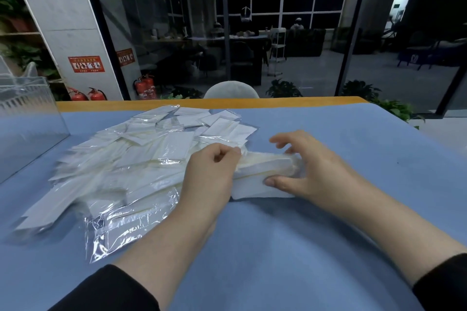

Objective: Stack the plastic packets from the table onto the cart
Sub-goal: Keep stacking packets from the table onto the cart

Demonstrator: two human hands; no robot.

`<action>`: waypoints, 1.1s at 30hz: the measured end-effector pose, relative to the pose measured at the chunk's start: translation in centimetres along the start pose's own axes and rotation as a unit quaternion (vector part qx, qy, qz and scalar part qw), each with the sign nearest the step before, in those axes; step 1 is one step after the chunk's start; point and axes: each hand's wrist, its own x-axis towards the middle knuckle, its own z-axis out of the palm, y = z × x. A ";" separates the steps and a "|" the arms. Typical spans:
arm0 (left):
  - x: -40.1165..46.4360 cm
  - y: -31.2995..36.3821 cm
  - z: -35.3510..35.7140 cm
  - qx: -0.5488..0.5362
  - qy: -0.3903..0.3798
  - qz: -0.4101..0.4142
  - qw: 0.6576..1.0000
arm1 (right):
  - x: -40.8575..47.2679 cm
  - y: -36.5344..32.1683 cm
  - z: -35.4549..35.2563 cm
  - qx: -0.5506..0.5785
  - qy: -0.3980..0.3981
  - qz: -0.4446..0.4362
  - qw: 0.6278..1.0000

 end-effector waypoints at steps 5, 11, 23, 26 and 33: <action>-0.3 0.4 0.1 -0.009 -0.032 0.031 0.999 | 0.0 -0.8 -0.4 -0.044 -0.020 -0.018 0.999; 0.1 0.1 0.1 0.007 -0.010 0.008 1.000 | -0.1 0.1 -0.4 -0.095 -0.051 0.011 0.994; 0.0 -0.5 0.8 -0.062 0.018 -0.025 0.998 | -0.3 0.5 0.6 0.077 -0.050 0.024 0.995; -0.1 -0.4 1.0 -0.022 0.002 0.012 1.000 | -0.4 0.4 0.5 0.078 -0.055 0.027 0.995; 0.0 -0.5 0.9 0.065 -0.033 0.048 0.996 | -0.5 -0.3 -0.1 0.029 -0.087 0.008 0.996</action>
